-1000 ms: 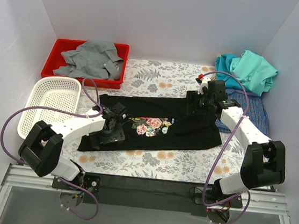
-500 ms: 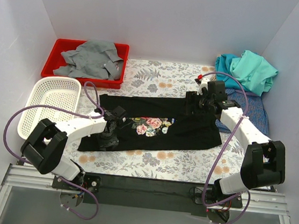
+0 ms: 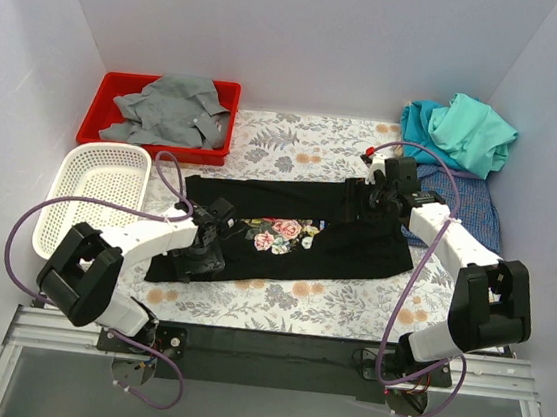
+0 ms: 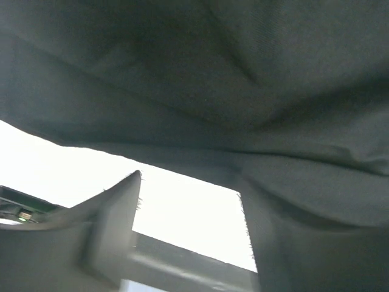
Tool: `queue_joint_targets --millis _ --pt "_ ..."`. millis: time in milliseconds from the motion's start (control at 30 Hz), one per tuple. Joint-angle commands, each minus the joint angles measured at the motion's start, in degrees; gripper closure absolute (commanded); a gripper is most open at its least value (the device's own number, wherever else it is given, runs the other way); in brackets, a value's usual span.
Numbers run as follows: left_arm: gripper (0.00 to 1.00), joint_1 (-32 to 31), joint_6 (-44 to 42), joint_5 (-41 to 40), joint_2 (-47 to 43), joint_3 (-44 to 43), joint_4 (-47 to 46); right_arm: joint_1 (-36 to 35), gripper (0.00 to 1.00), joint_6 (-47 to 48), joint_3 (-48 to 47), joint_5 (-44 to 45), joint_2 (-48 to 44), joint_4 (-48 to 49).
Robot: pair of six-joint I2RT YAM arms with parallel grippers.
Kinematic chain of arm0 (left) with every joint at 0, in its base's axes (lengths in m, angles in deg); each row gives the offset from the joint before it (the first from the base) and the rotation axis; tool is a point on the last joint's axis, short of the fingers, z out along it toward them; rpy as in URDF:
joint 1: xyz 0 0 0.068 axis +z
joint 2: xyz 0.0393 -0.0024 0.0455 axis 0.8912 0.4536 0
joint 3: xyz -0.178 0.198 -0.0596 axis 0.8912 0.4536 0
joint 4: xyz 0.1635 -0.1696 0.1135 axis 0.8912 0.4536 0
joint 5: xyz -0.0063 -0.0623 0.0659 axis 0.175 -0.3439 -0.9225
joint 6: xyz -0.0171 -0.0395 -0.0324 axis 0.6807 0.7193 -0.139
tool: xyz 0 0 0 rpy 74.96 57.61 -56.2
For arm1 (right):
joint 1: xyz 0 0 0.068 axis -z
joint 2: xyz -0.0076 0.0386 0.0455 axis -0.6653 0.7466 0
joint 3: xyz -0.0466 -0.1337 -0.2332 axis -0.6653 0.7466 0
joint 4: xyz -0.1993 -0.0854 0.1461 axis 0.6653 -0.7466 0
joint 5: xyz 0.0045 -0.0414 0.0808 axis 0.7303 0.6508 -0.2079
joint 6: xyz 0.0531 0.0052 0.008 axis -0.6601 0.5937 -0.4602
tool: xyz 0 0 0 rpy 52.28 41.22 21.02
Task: Fold and stack the t-shirts
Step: Fold the tshirt
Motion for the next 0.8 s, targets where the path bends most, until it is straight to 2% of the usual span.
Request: queue_joint_targets --millis 0,33,67,233,433,467,567,600,700,733,767 --pt "0.32 -0.39 2.52 -2.87 -5.17 -1.51 0.73 -0.21 0.22 0.54 -0.05 -1.68 0.98 0.98" --pt "0.25 -0.39 2.97 -3.13 -5.96 -1.33 0.55 -0.21 0.22 0.63 -0.05 -1.86 1.07 1.16" --pt "0.24 -0.31 3.23 -3.14 -7.1 -0.98 0.37 -0.21 0.22 0.63 0.03 -1.95 1.16 1.16" --pt "0.24 -0.39 6.13 -2.7 -3.87 0.16 0.55 -0.12 0.22 0.81 0.03 -2.39 1.6 1.16" --pt "0.33 -0.39 7.37 -2.34 -0.43 2.45 -1.03 -0.12 0.22 0.9 0.65 -2.12 0.73 1.07" --pt "0.36 -0.39 7.72 -2.43 -0.35 2.54 -1.12 -0.21 0.22 0.9 0.65 -2.12 0.64 1.16" --pt "0.55 -0.31 7.81 -2.7 -0.08 2.71 -1.39 -0.21 0.22 0.63 1.26 -2.3 0.46 1.16" --pt "0.68 -0.31 7.81 -2.7 -0.08 2.71 -1.3 -0.21 0.22 0.63 1.53 -2.56 0.46 1.16" --pt "0.89 -0.39 7.63 -3.31 -0.52 2.63 -1.04 -0.3 0.22 0.54 2.84 -3.0 1.07 1.25" --pt "1.0 -0.39 7.46 -3.49 -0.61 2.1 -0.77 -0.3 0.23 0.54 3.28 -3.18 1.25 1.07" --pt "1.0 -0.31 7.11 -3.31 -0.52 1.84 -0.77 -0.3 0.23 0.54 3.81 -3.26 1.43 1.07"
